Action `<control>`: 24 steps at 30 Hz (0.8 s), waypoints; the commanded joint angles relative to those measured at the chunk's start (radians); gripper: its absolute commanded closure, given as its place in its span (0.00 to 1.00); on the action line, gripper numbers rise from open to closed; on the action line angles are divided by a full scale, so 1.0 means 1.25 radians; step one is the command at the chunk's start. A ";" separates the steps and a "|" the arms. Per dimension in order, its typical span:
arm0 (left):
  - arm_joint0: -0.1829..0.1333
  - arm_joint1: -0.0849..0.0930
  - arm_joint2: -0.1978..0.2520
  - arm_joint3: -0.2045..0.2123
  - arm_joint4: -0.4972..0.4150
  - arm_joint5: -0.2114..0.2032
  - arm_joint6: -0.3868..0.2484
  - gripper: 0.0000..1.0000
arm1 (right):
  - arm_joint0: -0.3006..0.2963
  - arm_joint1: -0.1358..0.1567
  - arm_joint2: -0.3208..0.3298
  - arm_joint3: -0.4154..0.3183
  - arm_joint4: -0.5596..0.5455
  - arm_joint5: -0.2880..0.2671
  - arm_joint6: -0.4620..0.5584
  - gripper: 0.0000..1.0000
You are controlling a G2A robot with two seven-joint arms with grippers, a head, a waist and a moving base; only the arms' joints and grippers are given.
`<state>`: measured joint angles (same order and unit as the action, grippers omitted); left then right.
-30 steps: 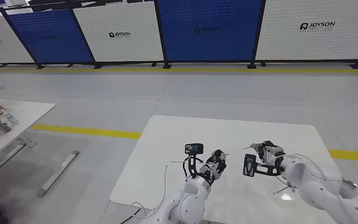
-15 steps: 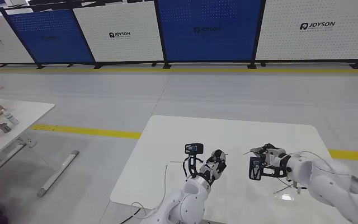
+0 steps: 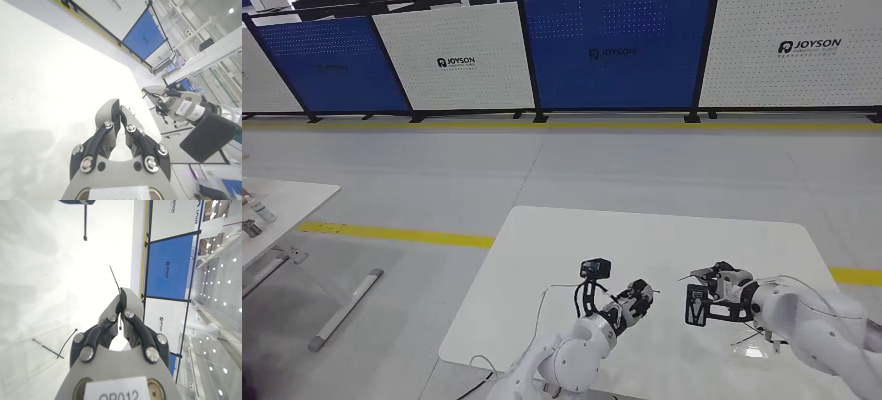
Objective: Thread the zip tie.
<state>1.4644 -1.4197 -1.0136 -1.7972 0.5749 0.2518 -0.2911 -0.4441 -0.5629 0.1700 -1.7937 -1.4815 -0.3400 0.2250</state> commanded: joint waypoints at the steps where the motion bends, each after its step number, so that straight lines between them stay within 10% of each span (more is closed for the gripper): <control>1: 0.000 0.000 0.001 0.000 0.009 0.001 0.014 1.00 | -0.005 0.000 0.001 0.002 0.005 0.000 -0.003 1.00; 13: 0.013 0.015 0.035 0.047 0.270 -0.160 0.245 1.00 | -0.021 -0.008 0.000 0.011 0.085 0.000 0.019 1.00; 24: 0.012 0.015 0.035 0.050 0.285 -0.160 0.251 1.00 | -0.021 -0.008 0.000 0.011 0.085 0.000 0.019 1.00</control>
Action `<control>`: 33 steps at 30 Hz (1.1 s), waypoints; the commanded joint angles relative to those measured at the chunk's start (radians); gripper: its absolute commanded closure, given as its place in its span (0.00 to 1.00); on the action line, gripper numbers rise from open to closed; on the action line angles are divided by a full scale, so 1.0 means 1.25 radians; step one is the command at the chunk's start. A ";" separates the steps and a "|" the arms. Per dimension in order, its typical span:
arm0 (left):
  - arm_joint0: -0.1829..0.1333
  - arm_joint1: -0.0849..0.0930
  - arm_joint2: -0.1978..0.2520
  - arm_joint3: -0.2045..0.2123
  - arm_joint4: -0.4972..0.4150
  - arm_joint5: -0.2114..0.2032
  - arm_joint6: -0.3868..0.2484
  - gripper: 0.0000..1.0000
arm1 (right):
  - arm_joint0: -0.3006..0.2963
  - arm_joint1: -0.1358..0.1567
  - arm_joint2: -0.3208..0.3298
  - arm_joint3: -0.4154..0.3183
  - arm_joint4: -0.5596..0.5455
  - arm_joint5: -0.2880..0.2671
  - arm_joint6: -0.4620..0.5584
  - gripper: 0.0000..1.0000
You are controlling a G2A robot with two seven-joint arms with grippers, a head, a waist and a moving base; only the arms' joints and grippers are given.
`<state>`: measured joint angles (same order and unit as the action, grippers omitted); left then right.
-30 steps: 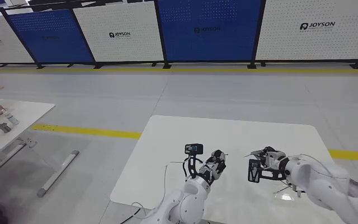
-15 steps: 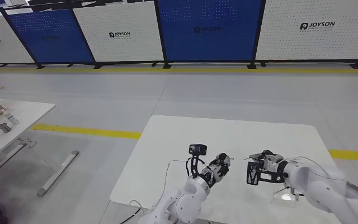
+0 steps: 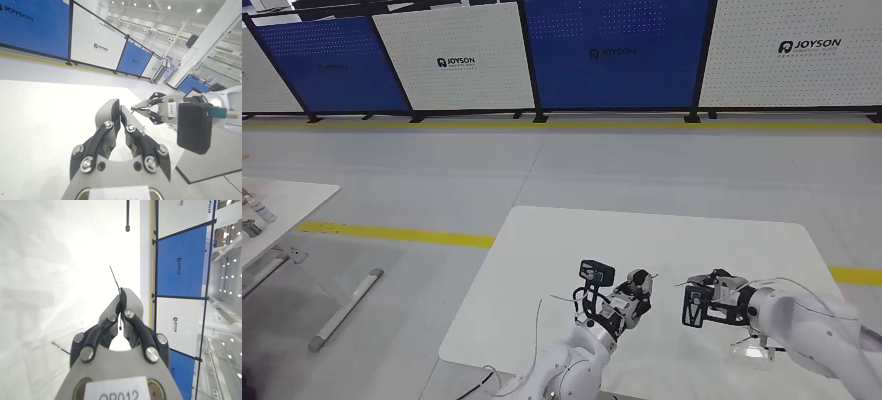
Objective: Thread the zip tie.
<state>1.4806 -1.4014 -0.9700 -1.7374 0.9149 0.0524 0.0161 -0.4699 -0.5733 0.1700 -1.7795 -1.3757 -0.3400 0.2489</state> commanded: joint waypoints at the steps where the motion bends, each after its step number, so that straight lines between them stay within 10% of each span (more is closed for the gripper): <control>1: -0.003 0.003 0.002 0.013 0.051 -0.002 0.019 1.00 | -0.009 -0.001 0.004 0.006 0.006 0.002 -0.005 1.00; 11: -0.010 0.019 0.025 0.091 0.331 -0.029 0.143 1.00 | -0.023 -0.018 0.016 0.048 0.068 0.000 -0.026 1.00; 33: -0.006 0.025 0.039 0.114 0.421 -0.020 0.221 1.00 | -0.029 -0.026 0.012 0.060 0.183 0.000 -0.041 1.00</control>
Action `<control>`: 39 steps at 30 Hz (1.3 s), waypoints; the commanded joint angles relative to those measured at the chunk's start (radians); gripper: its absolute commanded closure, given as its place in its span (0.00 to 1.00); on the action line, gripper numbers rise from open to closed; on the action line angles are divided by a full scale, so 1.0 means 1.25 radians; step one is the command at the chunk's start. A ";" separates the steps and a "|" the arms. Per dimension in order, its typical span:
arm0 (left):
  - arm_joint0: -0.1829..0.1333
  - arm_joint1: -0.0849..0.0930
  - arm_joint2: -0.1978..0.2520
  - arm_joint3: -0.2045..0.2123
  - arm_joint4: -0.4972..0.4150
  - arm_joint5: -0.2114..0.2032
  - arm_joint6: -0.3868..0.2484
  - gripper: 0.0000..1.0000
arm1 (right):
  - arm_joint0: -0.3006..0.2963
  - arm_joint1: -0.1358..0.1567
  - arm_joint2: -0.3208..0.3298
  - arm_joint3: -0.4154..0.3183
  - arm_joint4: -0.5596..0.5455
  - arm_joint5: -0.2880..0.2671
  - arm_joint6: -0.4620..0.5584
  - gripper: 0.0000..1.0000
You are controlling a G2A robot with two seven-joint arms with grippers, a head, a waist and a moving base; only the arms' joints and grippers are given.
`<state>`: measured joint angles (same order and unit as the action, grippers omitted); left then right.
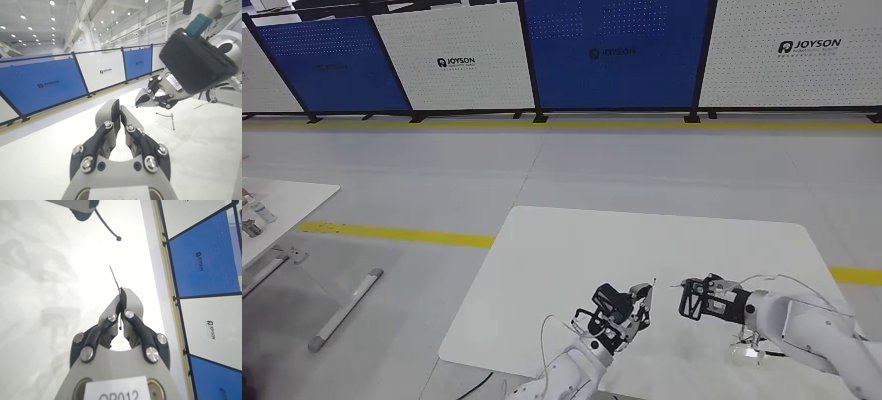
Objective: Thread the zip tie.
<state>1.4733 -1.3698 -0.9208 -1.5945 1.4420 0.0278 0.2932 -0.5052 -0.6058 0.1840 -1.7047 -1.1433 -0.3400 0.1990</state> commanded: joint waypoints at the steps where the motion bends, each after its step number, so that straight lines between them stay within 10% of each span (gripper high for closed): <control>1: 0.000 0.000 0.000 0.000 -0.001 -0.001 -0.001 1.00 | 0.000 0.000 0.000 0.000 -0.003 0.000 -0.001 1.00; 28: 0.014 0.008 0.010 -0.004 0.064 -0.011 0.031 1.00 | -0.005 -0.008 -0.011 0.010 0.055 0.000 0.008 1.00; 39: -0.059 0.037 0.105 0.064 0.102 0.118 0.100 1.00 | -0.025 -0.011 -0.007 0.017 0.103 0.000 -0.012 1.00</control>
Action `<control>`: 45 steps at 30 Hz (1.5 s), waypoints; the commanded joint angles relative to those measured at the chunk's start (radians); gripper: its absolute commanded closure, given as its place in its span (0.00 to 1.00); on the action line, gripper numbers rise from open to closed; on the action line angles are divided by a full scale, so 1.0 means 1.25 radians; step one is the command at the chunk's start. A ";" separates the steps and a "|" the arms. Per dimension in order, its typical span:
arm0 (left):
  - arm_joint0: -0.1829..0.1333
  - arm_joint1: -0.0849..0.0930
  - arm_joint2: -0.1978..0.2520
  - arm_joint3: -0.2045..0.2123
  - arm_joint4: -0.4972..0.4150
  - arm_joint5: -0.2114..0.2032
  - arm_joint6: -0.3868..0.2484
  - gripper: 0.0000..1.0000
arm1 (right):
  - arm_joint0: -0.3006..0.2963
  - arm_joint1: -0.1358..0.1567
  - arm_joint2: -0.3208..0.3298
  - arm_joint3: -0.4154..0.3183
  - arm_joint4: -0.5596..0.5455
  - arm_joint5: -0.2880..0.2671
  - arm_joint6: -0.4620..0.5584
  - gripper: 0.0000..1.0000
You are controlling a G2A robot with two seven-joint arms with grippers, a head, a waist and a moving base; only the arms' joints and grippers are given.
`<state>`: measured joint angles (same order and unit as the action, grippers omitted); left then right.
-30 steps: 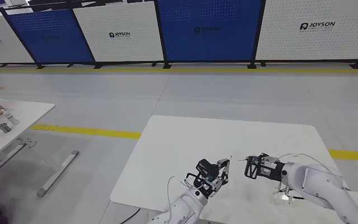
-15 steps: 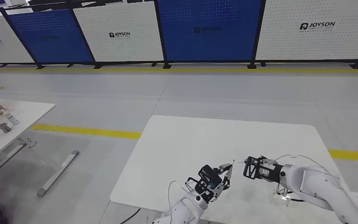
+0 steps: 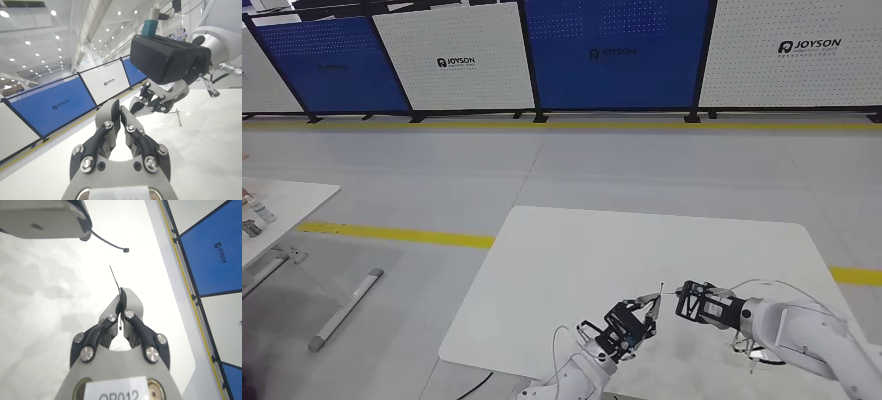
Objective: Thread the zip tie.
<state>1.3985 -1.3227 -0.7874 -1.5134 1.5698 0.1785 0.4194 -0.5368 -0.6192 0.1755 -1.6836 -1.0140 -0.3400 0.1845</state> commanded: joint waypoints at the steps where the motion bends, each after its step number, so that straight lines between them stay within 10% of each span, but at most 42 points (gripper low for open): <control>1: 0.001 -0.001 -0.002 -0.001 0.000 -0.003 -0.001 1.00 | 0.000 0.000 0.000 0.000 -0.001 0.000 0.000 1.00; 14: -0.003 0.005 -0.001 -0.004 0.000 0.004 -0.008 1.00 | -0.020 -0.002 0.017 0.008 0.000 0.014 0.017 1.00; 26: -0.011 0.059 0.036 -0.050 0.000 0.048 -0.044 1.00 | -0.059 -0.004 0.067 0.014 0.000 0.009 0.013 1.00; 45: -0.043 0.072 0.076 -0.028 0.000 0.059 -0.061 1.00 | -0.093 -0.011 0.117 0.008 -0.006 0.000 0.024 1.00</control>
<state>1.3473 -1.2344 -0.6994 -1.5454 1.5700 0.2409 0.3375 -0.6500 -0.6327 0.3163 -1.6724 -1.0242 -0.3403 0.2107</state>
